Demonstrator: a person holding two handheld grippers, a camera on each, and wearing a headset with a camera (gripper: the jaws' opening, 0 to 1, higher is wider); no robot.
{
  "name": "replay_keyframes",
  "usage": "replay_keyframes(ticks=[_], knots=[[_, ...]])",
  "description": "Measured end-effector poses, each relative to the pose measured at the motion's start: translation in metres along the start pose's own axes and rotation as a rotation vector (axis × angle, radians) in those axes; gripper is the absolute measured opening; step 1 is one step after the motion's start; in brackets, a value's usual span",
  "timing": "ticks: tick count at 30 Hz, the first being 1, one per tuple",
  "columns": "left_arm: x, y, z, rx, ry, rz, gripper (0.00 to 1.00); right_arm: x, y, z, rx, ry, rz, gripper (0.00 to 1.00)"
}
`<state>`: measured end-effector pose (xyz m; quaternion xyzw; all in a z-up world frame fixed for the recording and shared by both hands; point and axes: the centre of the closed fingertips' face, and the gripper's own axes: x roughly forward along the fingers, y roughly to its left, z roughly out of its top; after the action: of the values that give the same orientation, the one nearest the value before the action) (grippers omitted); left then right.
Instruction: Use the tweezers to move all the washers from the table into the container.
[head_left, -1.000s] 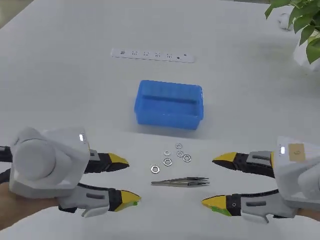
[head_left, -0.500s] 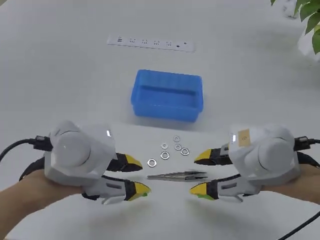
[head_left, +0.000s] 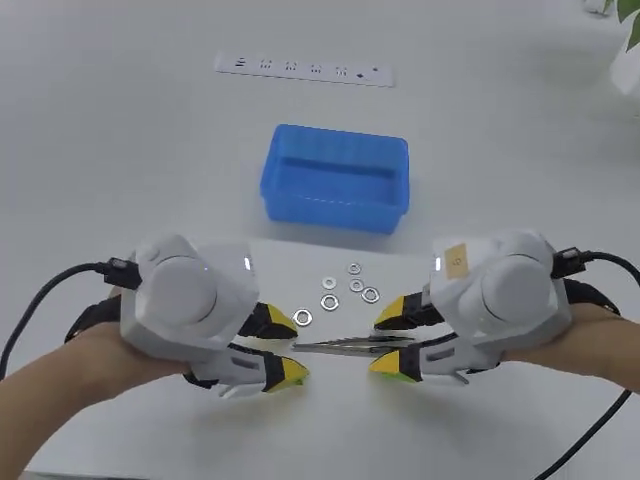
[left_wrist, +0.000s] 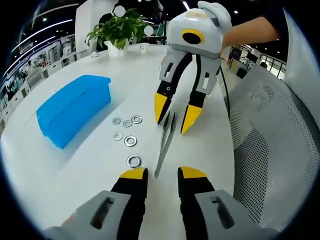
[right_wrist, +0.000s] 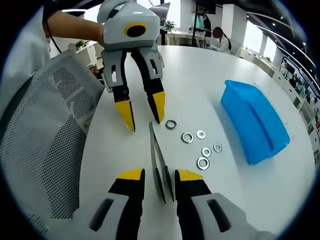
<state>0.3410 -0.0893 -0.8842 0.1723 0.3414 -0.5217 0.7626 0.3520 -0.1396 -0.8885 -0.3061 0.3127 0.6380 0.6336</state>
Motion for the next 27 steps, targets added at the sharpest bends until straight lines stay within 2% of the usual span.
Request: replay_keyframes(ticks=[1,7,14,17,21,27], knots=[[0.001,0.000,0.001,0.006,0.000,-0.002,0.28,0.000,0.000,-0.002,-0.009,0.013,-0.001,0.22],[0.005,0.000,0.006,0.031,-0.002,-0.019,0.25,0.001,-0.007,-0.001,-0.017,0.010,-0.017,0.13],[0.002,0.001,0.003,0.080,0.018,-0.027,0.24,0.002,-0.006,-0.001,-0.044,0.013,-0.021,0.12],[0.002,0.005,0.002,0.123,0.035,-0.006,0.20,0.002,-0.005,-0.001,-0.050,0.012,-0.026,0.12],[0.004,0.010,0.003,0.139,0.040,0.010,0.10,0.002,-0.005,-0.001,-0.060,0.010,-0.025,0.11],[0.005,0.011,0.004,0.159,0.043,0.004,0.07,0.002,-0.005,-0.001,-0.054,0.008,-0.026,0.11]])
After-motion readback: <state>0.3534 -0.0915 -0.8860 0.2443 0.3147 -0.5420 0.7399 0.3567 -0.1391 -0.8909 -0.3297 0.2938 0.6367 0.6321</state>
